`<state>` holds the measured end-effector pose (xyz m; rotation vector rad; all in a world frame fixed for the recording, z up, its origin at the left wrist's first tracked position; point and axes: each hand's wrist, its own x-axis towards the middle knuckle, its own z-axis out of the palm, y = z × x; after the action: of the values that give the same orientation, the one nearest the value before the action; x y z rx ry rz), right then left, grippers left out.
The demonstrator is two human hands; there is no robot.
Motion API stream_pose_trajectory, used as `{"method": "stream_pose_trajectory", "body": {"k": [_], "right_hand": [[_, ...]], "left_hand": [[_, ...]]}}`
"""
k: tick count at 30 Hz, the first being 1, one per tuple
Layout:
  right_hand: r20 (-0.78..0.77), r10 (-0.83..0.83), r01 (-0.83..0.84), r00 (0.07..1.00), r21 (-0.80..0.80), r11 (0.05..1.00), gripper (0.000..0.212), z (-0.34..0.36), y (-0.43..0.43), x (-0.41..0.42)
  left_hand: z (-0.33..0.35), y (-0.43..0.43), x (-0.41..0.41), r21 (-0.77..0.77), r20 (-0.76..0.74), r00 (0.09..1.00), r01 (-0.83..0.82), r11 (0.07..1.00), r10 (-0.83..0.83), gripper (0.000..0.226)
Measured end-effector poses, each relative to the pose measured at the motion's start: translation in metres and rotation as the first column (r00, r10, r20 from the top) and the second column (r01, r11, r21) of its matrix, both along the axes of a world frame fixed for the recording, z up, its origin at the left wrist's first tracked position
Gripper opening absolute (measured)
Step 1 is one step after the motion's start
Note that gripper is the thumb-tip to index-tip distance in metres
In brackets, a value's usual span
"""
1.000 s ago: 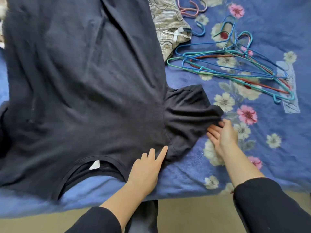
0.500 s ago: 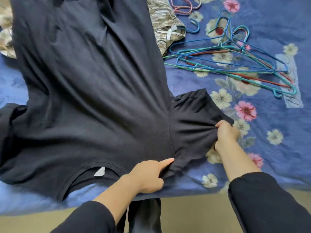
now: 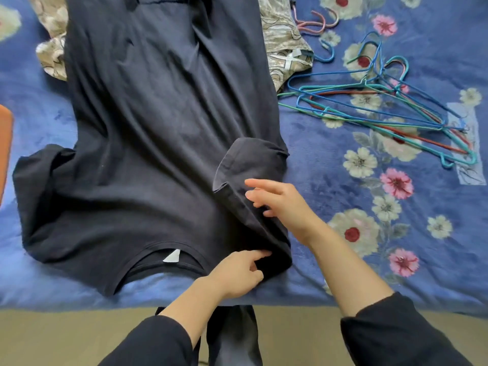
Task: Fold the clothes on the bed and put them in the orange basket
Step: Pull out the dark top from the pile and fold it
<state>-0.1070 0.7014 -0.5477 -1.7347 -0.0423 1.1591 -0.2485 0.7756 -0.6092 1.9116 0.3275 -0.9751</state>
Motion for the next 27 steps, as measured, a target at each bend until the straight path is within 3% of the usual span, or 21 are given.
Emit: {"method": "stream_pose_trajectory", "body": {"k": [2, 4, 7, 9, 13, 15, 18, 20, 22, 24, 26, 27], "right_hand": [[0.130, 0.056, -0.033, 0.990, -0.172, 0.985, 0.044, -0.014, 0.002, -0.002], [0.221, 0.237, -0.156, 0.946, -0.332, 0.930, 0.061, -0.030, 0.000, -0.006], [0.168, 0.640, -0.444, 0.750, -0.589, 0.675, 0.081, -0.048, 0.000, -0.025], [0.201, 0.709, -0.410, 0.676, -0.697, 0.588, 0.084, -0.053, 0.012, -0.036], [0.435, 0.686, -0.259, 0.584, -0.701, 0.665, 0.079, -0.054, 0.058, -0.052], [0.496, 0.747, -0.277, 0.443, -0.716, 0.640, 0.079, -0.056, 0.089, -0.067], [0.573, 0.766, -0.277, 0.292, -0.716, 0.641, 0.081, -0.053, 0.128, -0.085], [0.476, 0.828, -0.384, 0.296, -0.735, 0.559, 0.083, -0.054, 0.158, -0.097], [0.320, 0.873, -0.493, 0.368, -0.729, 0.475, 0.085, -0.061, 0.179, -0.103], [0.230, 0.900, -0.508, 0.369, -0.761, 0.403, 0.087, -0.065, 0.192, -0.106], [0.178, 0.929, -0.493, 0.325, -0.806, 0.328, 0.089, -0.071, 0.204, -0.109], [0.153, 0.938, -0.484, 0.310, -0.824, 0.294, 0.089, -0.073, 0.207, -0.108]], "left_hand": [[-0.002, 0.013, -0.004, 0.016, -0.019, 0.989, -0.147, 0.989, 0.147, 0.045], [0.000, 0.029, -0.007, 0.035, -0.012, 0.931, -0.363, 0.931, 0.364, 0.034], [0.003, 0.066, -0.018, 0.132, 0.143, 0.766, -0.642, 0.755, 0.626, 0.029], [0.005, 0.099, -0.034, 0.211, 0.307, 0.640, -0.767, 0.605, 0.704, 0.029], [0.008, 0.173, -0.073, 0.311, 0.500, 0.316, -0.934, 0.174, 0.806, 0.023], [0.008, 0.212, -0.094, 0.320, 0.547, 0.129, -0.945, -0.065, 0.827, 0.023], [0.008, 0.253, -0.113, 0.331, 0.584, -0.009, -0.910, -0.249, 0.811, 0.030], [0.009, 0.275, -0.121, 0.315, 0.574, 0.006, -0.925, -0.214, 0.819, 0.045], [0.009, 0.295, -0.118, 0.236, 0.498, 0.071, -0.970, -0.057, 0.864, 0.060], [0.009, 0.308, -0.106, 0.169, 0.396, 0.207, -0.974, 0.151, 0.895, 0.073], [0.008, 0.326, -0.094, 0.200, 0.376, 0.336, -0.940, 0.278, 0.864, 0.065], [0.009, 0.332, -0.088, 0.199, 0.377, 0.336, -0.940, 0.278, 0.863, 0.050]]}}
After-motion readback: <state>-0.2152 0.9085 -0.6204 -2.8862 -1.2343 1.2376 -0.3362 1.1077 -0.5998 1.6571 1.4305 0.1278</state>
